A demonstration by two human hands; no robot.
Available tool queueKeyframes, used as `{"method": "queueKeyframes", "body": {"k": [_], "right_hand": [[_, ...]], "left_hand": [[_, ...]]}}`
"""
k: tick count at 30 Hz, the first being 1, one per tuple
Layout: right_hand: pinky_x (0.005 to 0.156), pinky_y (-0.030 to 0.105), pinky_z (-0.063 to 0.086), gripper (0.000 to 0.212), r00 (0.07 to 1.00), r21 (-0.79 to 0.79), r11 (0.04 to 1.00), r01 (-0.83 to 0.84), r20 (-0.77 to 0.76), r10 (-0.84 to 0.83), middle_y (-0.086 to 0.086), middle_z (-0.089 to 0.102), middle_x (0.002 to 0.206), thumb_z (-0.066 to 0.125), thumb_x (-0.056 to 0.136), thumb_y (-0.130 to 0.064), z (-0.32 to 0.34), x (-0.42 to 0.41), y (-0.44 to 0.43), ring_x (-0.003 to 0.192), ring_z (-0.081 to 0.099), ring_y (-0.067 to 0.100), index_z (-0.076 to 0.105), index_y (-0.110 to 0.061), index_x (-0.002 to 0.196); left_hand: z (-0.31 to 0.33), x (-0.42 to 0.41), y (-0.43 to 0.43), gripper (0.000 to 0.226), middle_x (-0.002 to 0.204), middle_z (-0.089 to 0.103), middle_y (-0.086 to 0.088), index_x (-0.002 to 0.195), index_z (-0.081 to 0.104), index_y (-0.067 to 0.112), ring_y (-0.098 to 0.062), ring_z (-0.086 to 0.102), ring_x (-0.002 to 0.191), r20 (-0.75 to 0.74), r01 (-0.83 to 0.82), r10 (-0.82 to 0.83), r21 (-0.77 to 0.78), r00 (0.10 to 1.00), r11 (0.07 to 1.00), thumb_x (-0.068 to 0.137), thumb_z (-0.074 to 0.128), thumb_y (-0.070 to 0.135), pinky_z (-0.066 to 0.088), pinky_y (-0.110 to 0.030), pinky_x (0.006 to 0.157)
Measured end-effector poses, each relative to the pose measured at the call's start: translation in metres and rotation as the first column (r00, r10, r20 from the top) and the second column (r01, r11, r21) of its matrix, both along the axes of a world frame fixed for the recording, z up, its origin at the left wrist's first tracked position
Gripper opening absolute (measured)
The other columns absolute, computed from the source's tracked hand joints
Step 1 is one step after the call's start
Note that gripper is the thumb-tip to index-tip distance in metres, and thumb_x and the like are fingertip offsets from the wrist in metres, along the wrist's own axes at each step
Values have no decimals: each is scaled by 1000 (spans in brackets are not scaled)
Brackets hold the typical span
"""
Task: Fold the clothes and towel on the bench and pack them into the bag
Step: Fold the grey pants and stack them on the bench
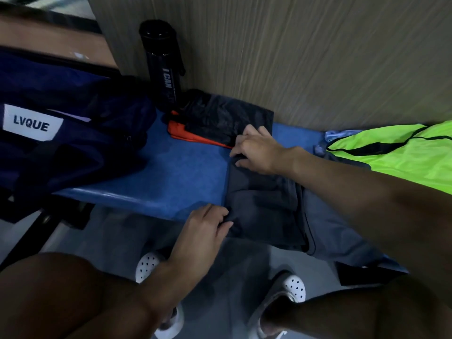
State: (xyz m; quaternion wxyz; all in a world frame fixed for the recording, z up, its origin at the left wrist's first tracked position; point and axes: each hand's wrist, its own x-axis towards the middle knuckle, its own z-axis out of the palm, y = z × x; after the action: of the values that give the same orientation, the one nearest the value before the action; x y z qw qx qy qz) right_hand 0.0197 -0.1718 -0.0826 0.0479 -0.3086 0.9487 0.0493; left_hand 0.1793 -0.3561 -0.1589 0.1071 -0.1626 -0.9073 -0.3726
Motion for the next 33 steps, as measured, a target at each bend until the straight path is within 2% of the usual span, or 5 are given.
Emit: {"method": "queueKeyframes", "body": {"k": [5,14,23,28,33], "right_hand": [[83,31,20,8,996,-80,997,4,-88,-11,-9,58,99,59,93,-28,-4,0,-2,105,35,16,66,-28,90],[76,34,12,12,924,-157,956,246,-260,-281,-5,53,93,56,91,-26,1,-4,5,106,37,24,65,-24,85],[93,41,34,56,971,-259,956,141,-153,-185,5,52,129,30,98,-49,-21,46,5,118,45,27,48,-16,139],[121,38,3,77,980,-81,979,187,84,-181,-5,1,165,-4,92,-61,-49,69,18,150,3,13,12,-22,157],[122,42,-5,61,967,-136,966,220,159,-198,-8,-5,164,14,102,-53,-37,72,21,150,-5,7,3,-28,157]], "left_hand": [[2,-1,-2,15,77,61,2,79,65,12,-16,58,68,36,-6,5,30,999,1000,80,80,11,47,-26,64],[4,6,-7,14,75,58,5,79,63,11,-6,51,71,58,48,-49,19,997,999,83,77,9,45,-20,71],[17,-6,-6,60,156,37,6,150,39,25,-13,32,142,68,116,-100,-308,993,944,97,26,51,24,-37,112],[7,-7,-5,63,162,26,7,153,35,29,-12,19,150,101,171,-141,-432,985,886,98,19,56,12,-39,115],[14,-9,-2,60,156,36,3,143,47,28,-15,28,145,93,178,-153,-427,984,887,94,30,57,17,-42,112]]}}
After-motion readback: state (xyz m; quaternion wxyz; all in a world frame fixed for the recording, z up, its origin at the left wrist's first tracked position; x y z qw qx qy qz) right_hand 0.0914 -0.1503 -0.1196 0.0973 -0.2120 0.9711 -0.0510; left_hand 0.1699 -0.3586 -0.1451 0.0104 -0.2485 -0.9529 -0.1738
